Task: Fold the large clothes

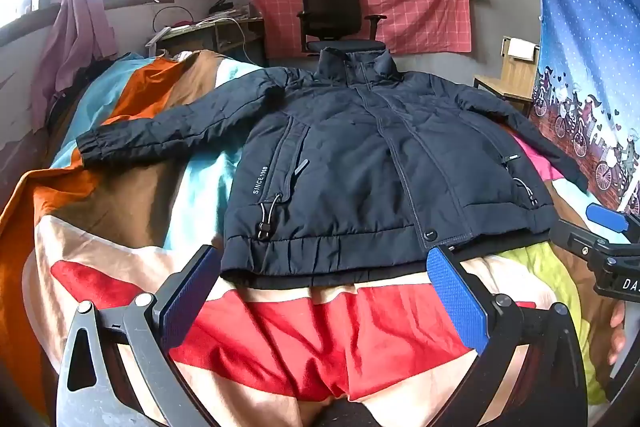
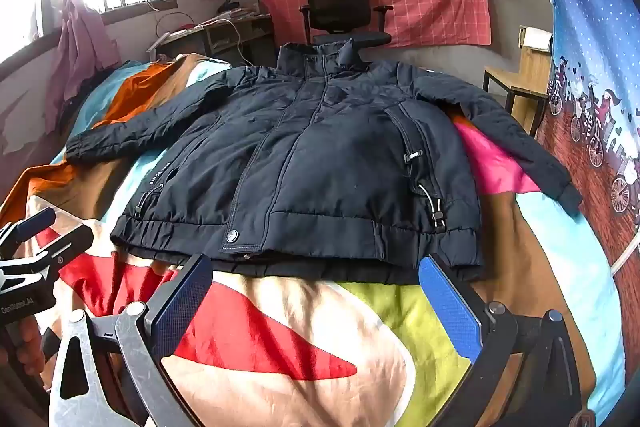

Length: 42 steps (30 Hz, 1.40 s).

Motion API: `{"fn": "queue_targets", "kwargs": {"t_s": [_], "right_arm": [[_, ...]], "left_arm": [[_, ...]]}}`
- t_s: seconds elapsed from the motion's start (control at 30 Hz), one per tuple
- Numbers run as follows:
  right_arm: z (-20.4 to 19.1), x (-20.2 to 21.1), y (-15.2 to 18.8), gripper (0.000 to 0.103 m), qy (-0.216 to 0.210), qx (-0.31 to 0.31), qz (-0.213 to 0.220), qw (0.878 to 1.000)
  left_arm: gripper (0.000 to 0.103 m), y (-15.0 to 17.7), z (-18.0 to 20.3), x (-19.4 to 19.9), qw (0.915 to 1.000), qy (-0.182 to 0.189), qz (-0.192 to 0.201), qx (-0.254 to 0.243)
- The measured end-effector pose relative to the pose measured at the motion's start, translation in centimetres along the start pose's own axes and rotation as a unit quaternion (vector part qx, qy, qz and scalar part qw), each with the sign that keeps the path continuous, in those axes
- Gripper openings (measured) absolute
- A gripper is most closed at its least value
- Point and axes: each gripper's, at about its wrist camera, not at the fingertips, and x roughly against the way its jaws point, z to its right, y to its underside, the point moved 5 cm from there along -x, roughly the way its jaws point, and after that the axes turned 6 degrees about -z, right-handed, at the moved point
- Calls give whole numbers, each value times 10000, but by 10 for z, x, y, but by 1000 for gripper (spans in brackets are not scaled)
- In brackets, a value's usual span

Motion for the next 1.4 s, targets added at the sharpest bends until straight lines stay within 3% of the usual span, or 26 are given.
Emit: {"fn": "queue_targets", "kwargs": {"t_s": [1.4], "right_arm": [[3, 1, -2, 103, 0, -9, -19, 10000]], "left_arm": [[101, 0, 1, 0, 10000, -11, 31, -28]]}}
